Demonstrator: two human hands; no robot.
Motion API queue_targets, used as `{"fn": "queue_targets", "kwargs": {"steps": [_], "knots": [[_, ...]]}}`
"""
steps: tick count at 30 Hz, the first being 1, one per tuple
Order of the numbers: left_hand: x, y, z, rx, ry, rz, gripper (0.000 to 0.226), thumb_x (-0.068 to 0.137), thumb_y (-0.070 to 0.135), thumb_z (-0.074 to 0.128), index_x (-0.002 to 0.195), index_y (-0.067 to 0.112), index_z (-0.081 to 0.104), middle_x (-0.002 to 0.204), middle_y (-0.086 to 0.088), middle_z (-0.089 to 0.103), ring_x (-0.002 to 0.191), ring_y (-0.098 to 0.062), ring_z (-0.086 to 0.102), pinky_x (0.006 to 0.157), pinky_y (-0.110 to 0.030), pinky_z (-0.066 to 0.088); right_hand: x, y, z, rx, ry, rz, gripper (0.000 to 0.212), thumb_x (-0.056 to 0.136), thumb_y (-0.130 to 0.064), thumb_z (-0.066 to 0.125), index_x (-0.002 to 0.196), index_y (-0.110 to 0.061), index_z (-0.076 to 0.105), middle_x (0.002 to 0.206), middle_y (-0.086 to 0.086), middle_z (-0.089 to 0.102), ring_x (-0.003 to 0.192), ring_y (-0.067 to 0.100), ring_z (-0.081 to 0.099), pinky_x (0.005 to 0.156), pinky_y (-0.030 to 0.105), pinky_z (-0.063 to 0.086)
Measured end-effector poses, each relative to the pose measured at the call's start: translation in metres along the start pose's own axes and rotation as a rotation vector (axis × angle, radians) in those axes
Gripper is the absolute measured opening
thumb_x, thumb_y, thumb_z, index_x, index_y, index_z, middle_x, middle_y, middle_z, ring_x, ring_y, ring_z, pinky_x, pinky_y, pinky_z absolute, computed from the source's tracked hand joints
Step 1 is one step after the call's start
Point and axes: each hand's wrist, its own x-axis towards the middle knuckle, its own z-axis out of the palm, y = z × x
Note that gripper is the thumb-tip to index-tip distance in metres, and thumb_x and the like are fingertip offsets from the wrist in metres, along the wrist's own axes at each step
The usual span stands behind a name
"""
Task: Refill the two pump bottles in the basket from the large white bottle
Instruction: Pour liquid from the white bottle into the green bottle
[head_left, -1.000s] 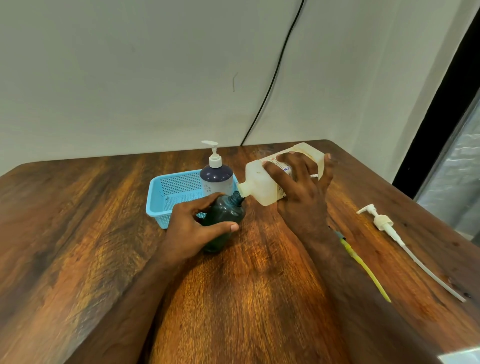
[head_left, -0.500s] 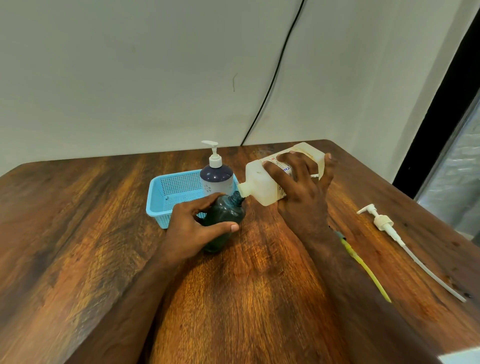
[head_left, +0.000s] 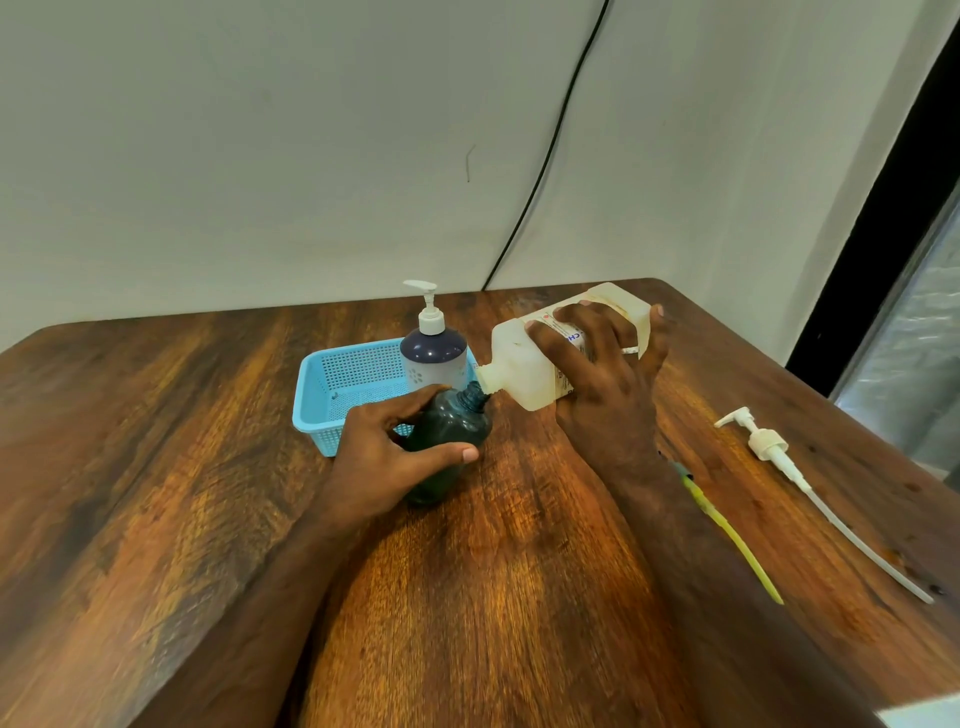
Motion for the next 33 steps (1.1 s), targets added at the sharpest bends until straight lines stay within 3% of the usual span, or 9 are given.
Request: {"fn": "queue_targets", "kwargs": {"steps": [9, 18, 23, 29, 33], "knots": [[0.0002, -0.0031, -0.0005, -0.003, -0.006, 0.012, 0.081, 0.058, 0.052, 0.083, 0.133, 0.031, 0.062, 0.126, 0.018, 0.063, 0.111, 0.007, 0.052, 0.085, -0.016, 0.043, 0.0006, 0.0001, -0.0012, 0.006, 0.008, 0.0, 0.061, 0.078, -0.029, 0.073, 0.135, -0.031, 0.05, 0.137, 0.014, 0.054, 0.135, 0.037, 0.043, 0.119, 0.057, -0.008], [0.0011, -0.005, 0.0003, -0.003, -0.002, 0.01, 0.075, 0.058, 0.052, 0.083, 0.129, 0.038, 0.062, 0.119, 0.027, 0.061, 0.109, 0.009, 0.052, 0.084, -0.015, 0.043, -0.0002, -0.0011, -0.0009, -0.005, 0.022, -0.008, 0.067, 0.074, -0.025, 0.083, 0.135, -0.028, 0.055, 0.137, 0.015, 0.054, 0.135, 0.036, 0.041, 0.119, 0.053, -0.01], [0.0012, -0.0062, 0.0004, 0.007, 0.003, 0.017, 0.076, 0.06, 0.051, 0.084, 0.131, 0.036, 0.061, 0.121, 0.024, 0.061, 0.109, 0.007, 0.053, 0.085, -0.017, 0.044, 0.0, -0.0019, -0.0011, 0.008, 0.026, -0.002, 0.058, 0.078, -0.032, 0.069, 0.134, -0.029, 0.054, 0.136, 0.015, 0.055, 0.134, 0.036, 0.04, 0.119, 0.051, -0.013], [0.0001, -0.0051, -0.0002, 0.002, -0.003, 0.017, 0.076, 0.058, 0.054, 0.082, 0.129, 0.039, 0.06, 0.122, 0.023, 0.06, 0.109, 0.007, 0.052, 0.084, -0.016, 0.044, -0.0009, -0.0018, -0.001, 0.004, 0.01, 0.002, 0.057, 0.079, -0.034, 0.067, 0.135, -0.029, 0.054, 0.137, 0.015, 0.054, 0.135, 0.036, 0.039, 0.119, 0.053, -0.012], [0.0002, -0.0059, -0.0002, -0.007, -0.005, 0.018, 0.075, 0.058, 0.052, 0.083, 0.129, 0.039, 0.061, 0.125, 0.021, 0.061, 0.111, 0.006, 0.053, 0.083, -0.015, 0.043, -0.0009, -0.0022, -0.0011, -0.001, 0.015, -0.007, 0.064, 0.076, -0.029, 0.079, 0.135, -0.028, 0.055, 0.137, 0.015, 0.054, 0.135, 0.036, 0.039, 0.119, 0.052, -0.012]]}}
